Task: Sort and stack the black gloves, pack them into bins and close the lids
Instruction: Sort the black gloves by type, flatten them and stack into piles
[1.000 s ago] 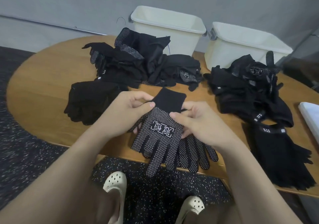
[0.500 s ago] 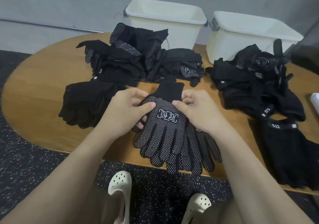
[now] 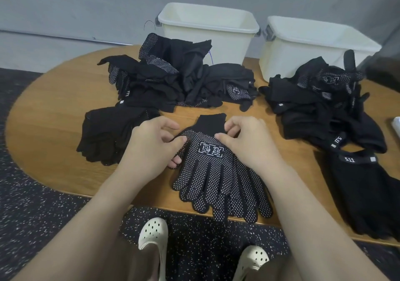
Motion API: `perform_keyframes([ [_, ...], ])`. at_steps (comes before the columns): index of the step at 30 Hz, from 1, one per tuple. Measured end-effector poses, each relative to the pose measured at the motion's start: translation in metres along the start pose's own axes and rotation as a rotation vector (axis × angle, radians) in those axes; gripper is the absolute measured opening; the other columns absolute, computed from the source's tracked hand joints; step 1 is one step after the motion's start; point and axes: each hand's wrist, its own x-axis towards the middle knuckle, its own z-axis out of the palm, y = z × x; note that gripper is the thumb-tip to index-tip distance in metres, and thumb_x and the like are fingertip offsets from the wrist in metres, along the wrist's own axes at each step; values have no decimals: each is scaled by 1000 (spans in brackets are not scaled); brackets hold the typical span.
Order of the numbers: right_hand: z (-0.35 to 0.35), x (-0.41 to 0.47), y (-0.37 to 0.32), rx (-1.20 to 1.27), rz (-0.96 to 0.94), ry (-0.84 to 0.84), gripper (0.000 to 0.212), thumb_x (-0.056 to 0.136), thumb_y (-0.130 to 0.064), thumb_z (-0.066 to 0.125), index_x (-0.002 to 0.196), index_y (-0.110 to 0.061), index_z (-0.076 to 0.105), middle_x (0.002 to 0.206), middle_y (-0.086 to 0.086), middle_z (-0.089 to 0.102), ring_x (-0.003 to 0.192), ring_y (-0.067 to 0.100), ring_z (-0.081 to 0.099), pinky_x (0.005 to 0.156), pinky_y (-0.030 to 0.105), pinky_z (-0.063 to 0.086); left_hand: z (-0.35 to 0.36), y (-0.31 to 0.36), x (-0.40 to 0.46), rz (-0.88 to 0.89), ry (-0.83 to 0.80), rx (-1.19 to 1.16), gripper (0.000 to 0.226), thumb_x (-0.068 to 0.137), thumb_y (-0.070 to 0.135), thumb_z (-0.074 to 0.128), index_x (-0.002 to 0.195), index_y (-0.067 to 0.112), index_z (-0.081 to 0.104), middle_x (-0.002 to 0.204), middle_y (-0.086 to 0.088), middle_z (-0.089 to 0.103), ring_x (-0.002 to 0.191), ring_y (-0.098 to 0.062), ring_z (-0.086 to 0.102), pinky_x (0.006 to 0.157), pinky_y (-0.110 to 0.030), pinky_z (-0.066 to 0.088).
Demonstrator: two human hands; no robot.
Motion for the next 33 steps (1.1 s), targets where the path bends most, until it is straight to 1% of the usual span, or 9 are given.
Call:
perform_keyframes([
  [4, -1, -4, -2, -112, 3, 76, 25, 86, -45, 79, 98, -30, 64, 92, -16, 64, 85, 9, 60, 76, 33, 50, -3, 0, -5, 91, 77, 155, 17, 93, 25, 74, 109, 20, 68, 70, 6, 73, 50, -5, 68, 54, -28, 58],
  [8, 3, -10, -3, -82, -180, 148, 24, 91, -37, 73, 109, -23, 65, 106, -13, 57, 101, 8, 56, 91, 30, 50, -9, -1, -11, 102, 105, 270, 19, 90, 33, 77, 106, 27, 70, 62, 9, 68, 57, -4, 66, 67, -35, 60],
  [12, 9, -22, -7, -118, -364, -39, 41, 99, -44, 56, 133, -22, 61, 138, -11, 55, 132, 6, 44, 115, 29, 35, -15, 2, -18, 165, 147, 460, 29, 88, 37, 75, 114, 26, 69, 71, 11, 65, 76, -15, 67, 74, -41, 59],
  [16, 13, -21, 3, -200, -337, -209, 61, 103, -56, 41, 158, -28, 37, 168, -13, 22, 156, 5, 11, 124, 25, 8, -14, 11, -26, 401, 208, 588, 24, 85, 30, 75, 107, 21, 68, 90, 10, 53, 79, -20, 57, 64, -36, 51],
  [18, 14, -20, 7, -239, -327, -275, 68, 102, -62, 34, 162, -31, 24, 171, -14, 10, 156, 2, 0, 123, 23, -1, -12, 12, -31, 434, 148, 599, 15, 87, 37, 71, 91, 24, 64, 83, 13, 50, 71, -13, 50, 60, -31, 44],
  [22, 16, -21, 11, -329, -340, -361, 75, 99, -70, 19, 164, -35, 3, 170, -16, -13, 153, -1, -21, 127, 31, -9, -12, 8, -41, 228, -93, 622, 42, 91, 62, 56, 75, 24, 59, 69, 7, 61, 66, -9, 58, 62, -30, 49],
  [26, 17, -23, 12, -409, -365, -397, 82, 91, -85, 12, 160, -46, -12, 167, -13, -26, 149, 2, -32, 128, 37, -11, -14, 0, -43, 178, -221, 640, 48, 91, 59, 62, 66, 18, 58, 60, 4, 60, 57, -10, 57, 54, -25, 44],
  [29, 16, -24, 11, -419, -375, -411, 95, 79, -98, 14, 157, -52, -14, 166, -12, -31, 148, 4, -36, 127, 41, -12, -20, -4, -43, 122, -321, 599, 56, 89, 56, 65, 58, 11, 50, 50, 0, 47, 47, -14, 43, 49, -25, 34],
  [33, 15, -26, 10, -426, -379, -403, 108, 69, -104, 20, 156, -52, -18, 164, -12, -33, 147, 3, -38, 127, 41, -14, -26, 4, -43, 65, -305, 728, 63, 87, 62, 64, 53, 12, 48, 54, 1, 49, 51, -14, 47, 51, -28, 37],
])
